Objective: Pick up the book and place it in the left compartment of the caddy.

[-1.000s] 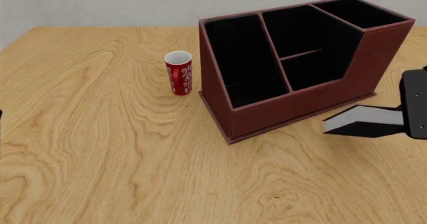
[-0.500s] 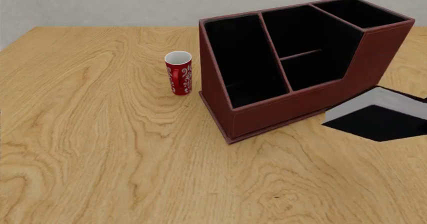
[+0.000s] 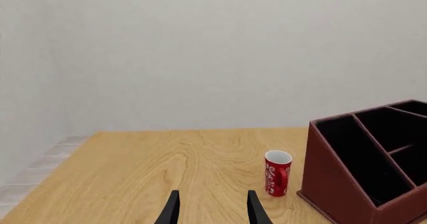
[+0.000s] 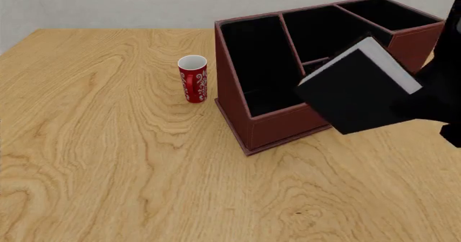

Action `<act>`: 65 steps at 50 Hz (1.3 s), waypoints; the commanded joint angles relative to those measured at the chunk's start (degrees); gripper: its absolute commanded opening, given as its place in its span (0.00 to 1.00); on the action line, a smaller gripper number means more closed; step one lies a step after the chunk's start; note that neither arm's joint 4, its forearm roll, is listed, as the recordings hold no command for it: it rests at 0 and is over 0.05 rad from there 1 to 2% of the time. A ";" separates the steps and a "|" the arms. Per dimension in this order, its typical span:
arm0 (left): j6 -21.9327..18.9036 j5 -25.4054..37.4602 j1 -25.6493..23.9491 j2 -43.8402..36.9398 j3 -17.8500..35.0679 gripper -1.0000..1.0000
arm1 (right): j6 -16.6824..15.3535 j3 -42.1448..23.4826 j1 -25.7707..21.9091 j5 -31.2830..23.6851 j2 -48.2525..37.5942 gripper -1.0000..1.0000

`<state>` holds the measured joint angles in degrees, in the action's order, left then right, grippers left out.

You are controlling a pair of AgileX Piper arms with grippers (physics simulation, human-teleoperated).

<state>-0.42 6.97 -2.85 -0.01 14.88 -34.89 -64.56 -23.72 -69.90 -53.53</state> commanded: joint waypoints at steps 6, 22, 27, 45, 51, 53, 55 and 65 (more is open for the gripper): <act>-0.83 1.58 0.06 0.00 1.37 1.00 | 14.57 -9.22 -4.86 0.00 -6.26 0.00; -3.25 1.12 0.22 0.00 -0.24 1.00 | 17.46 -18.49 -3.57 0.00 -12.69 0.00; -3.95 0.85 0.25 0.00 -0.25 1.00 | 17.43 -20.16 -3.03 0.00 -14.10 0.00; -4.63 1.26 0.37 0.00 0.39 1.00 | 17.58 -22.10 -4.05 0.00 -16.76 0.00; -4.67 1.28 0.30 0.00 0.47 1.00 | 17.57 -22.14 -4.28 0.00 -16.82 0.00; -4.67 1.28 0.30 0.00 0.47 1.00 | 17.57 -22.14 -4.28 0.00 -16.82 0.00; -4.67 1.28 0.30 0.00 0.47 1.00 | 17.57 -22.14 -4.28 0.00 -16.82 0.00; -4.67 1.28 0.30 0.00 0.47 1.00 | 17.57 -22.14 -4.28 0.00 -16.82 0.00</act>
<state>-5.35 8.30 -2.56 0.00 15.61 -16.41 -87.19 -28.68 -69.73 -71.58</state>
